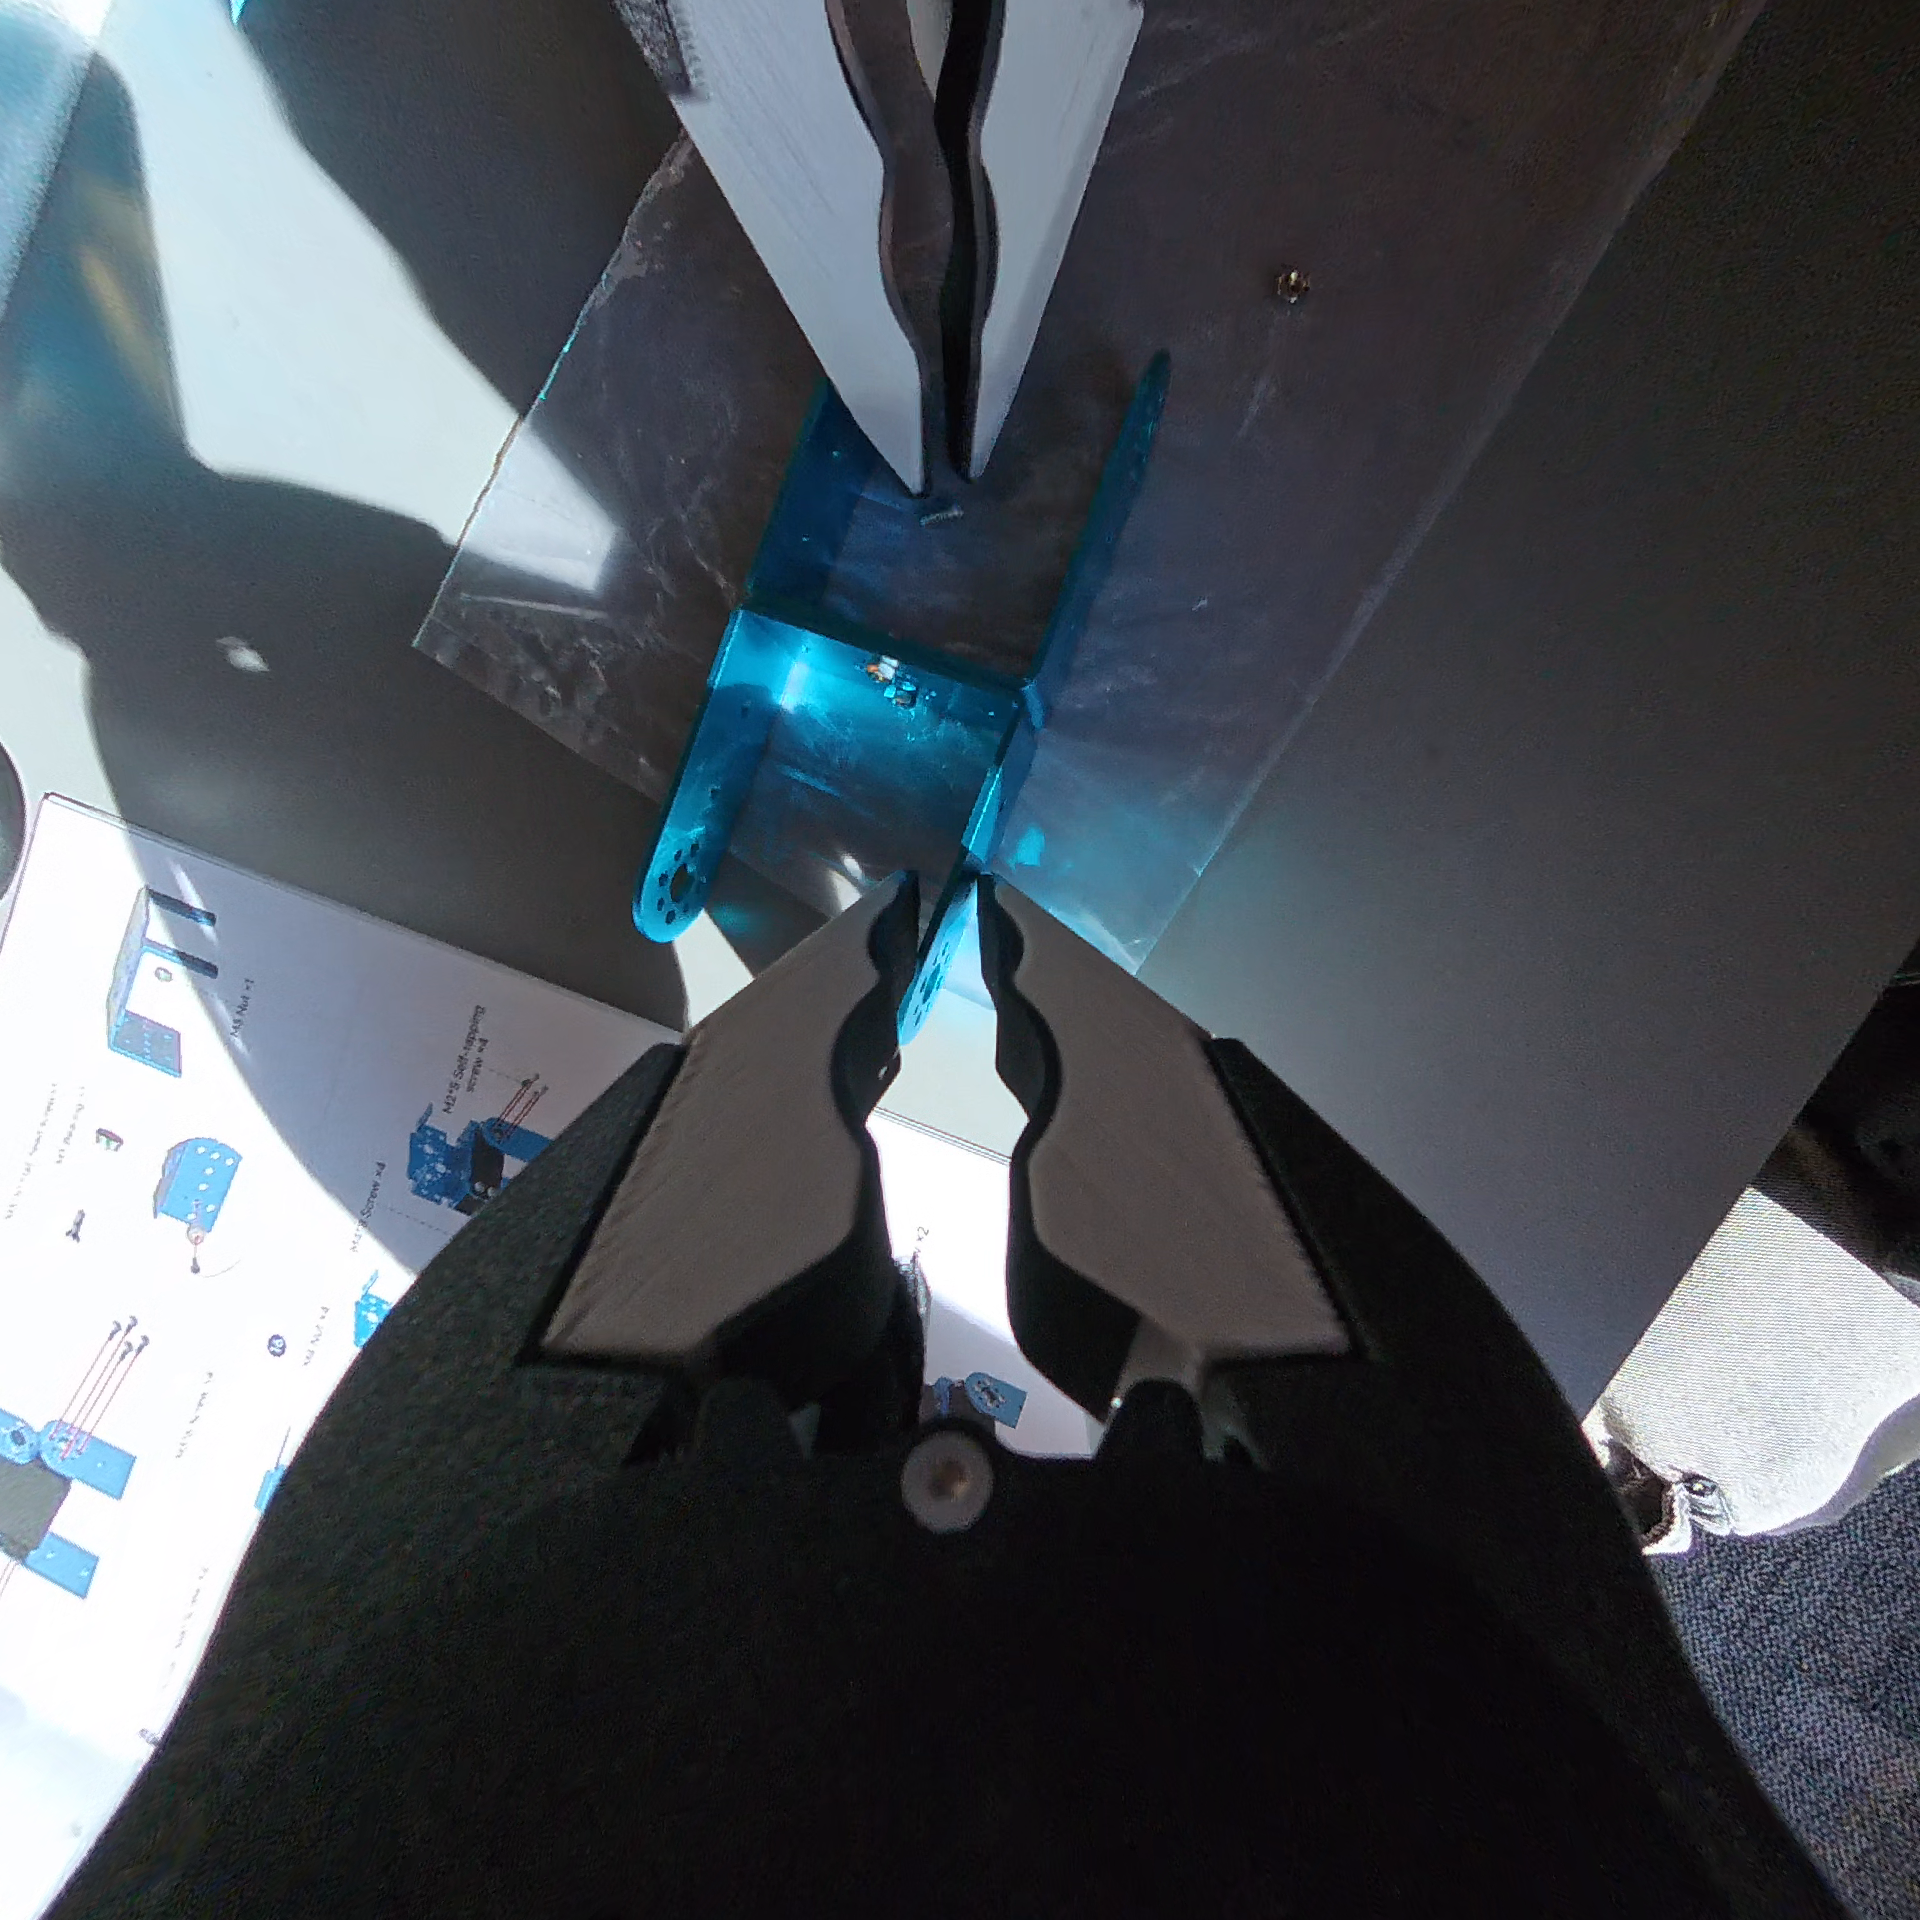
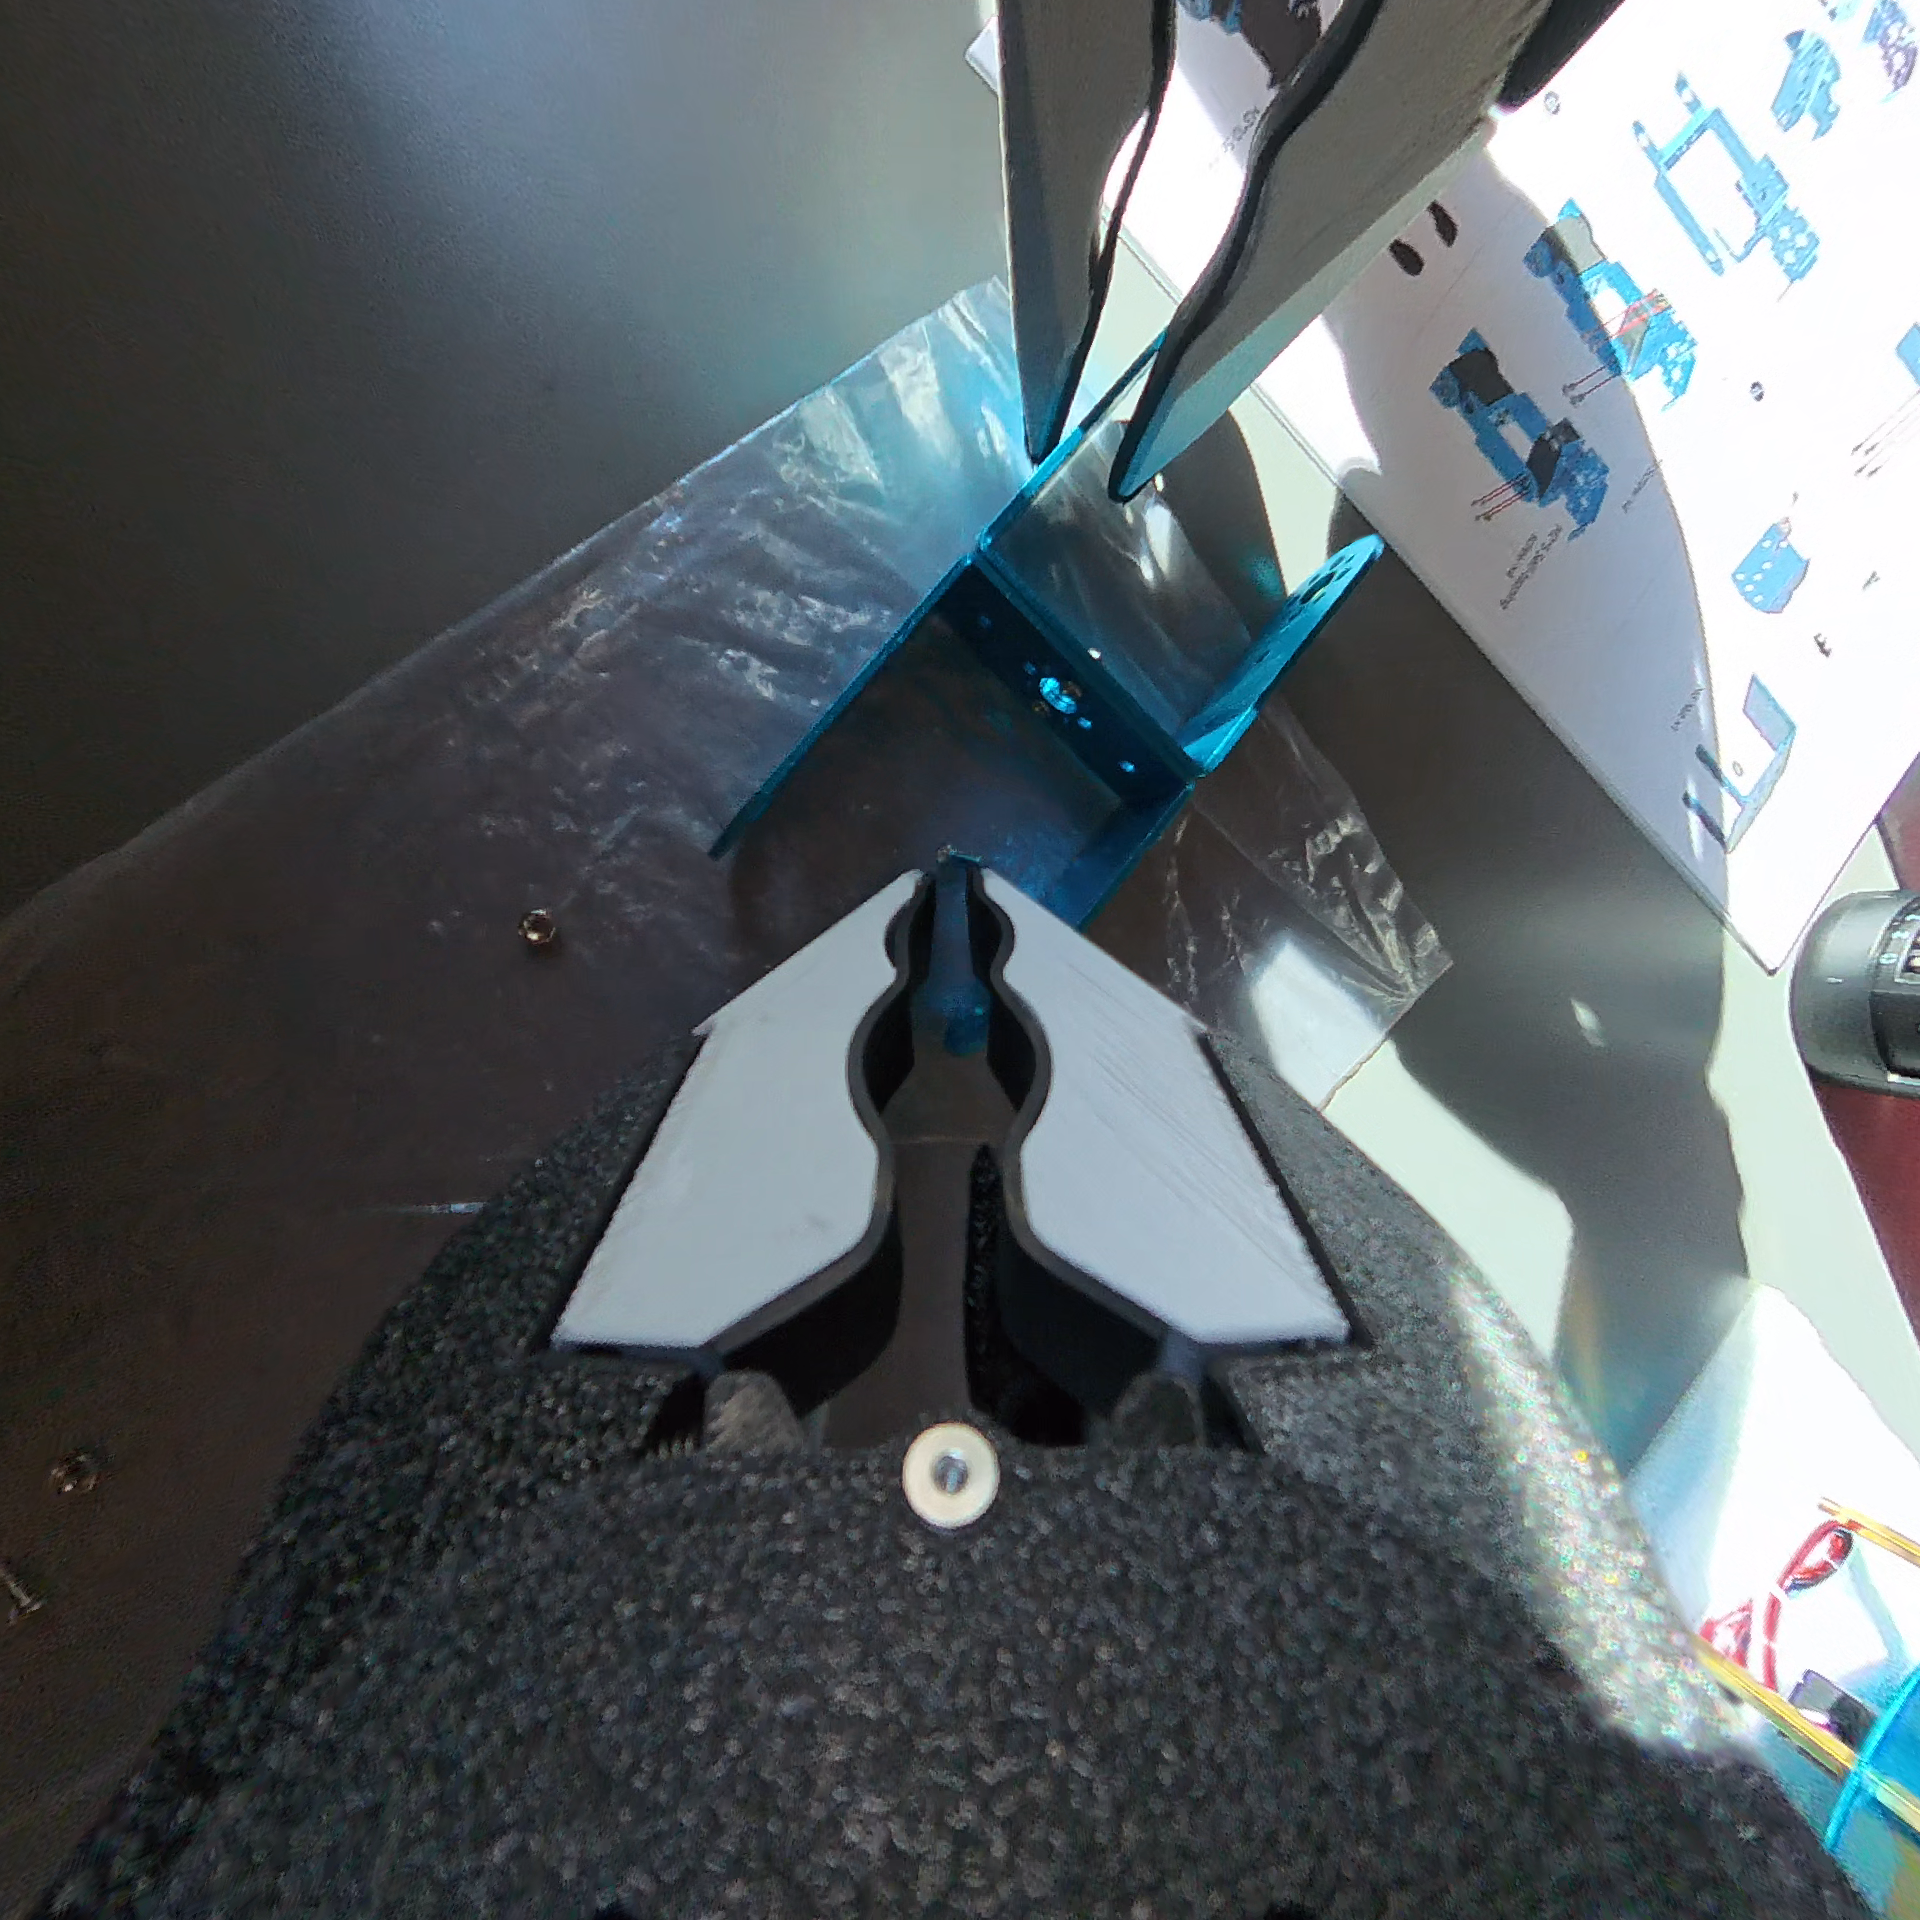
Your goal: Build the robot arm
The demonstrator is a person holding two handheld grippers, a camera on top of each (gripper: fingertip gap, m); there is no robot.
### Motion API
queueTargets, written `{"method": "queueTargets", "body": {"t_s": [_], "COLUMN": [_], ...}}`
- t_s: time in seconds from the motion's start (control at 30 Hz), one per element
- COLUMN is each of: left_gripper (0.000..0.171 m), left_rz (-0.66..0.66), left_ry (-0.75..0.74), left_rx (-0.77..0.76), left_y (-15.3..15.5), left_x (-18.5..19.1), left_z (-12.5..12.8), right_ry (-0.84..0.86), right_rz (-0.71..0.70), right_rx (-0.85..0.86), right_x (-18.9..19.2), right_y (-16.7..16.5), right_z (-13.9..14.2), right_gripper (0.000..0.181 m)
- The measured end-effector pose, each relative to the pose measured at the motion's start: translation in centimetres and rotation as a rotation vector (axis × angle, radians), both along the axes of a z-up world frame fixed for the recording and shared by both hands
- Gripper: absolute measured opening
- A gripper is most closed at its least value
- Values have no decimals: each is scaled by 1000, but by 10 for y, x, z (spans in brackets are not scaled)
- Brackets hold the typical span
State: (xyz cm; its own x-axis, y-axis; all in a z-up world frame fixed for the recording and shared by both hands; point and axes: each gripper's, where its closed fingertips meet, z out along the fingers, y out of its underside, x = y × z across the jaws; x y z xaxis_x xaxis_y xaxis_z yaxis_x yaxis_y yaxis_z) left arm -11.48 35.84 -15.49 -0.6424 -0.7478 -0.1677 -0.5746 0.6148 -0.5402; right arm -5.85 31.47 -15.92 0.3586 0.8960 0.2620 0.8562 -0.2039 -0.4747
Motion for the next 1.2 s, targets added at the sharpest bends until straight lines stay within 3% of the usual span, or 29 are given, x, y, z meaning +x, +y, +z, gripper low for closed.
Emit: {"method": "queueTargets", "body": {"t_s": [0.83,1.03,1.2], "left_gripper": [10,2,1], "left_rz": [7,-54,-105], "left_ry": [-4,9,15], "left_rx": [18,-17,-36], "left_y": [1,-7,-18], "left_x": [1,-9,-16], "left_z": [-1,-1,-1], "right_ry": [77,106,77], "right_rz": [-4,65,-44], "right_rx": [-50,-89,-69], "right_x": [-5,-1,15], "right_y": [0,-16,-6], "right_z": [0,5,11], "right_gripper": [0,0,4]}}
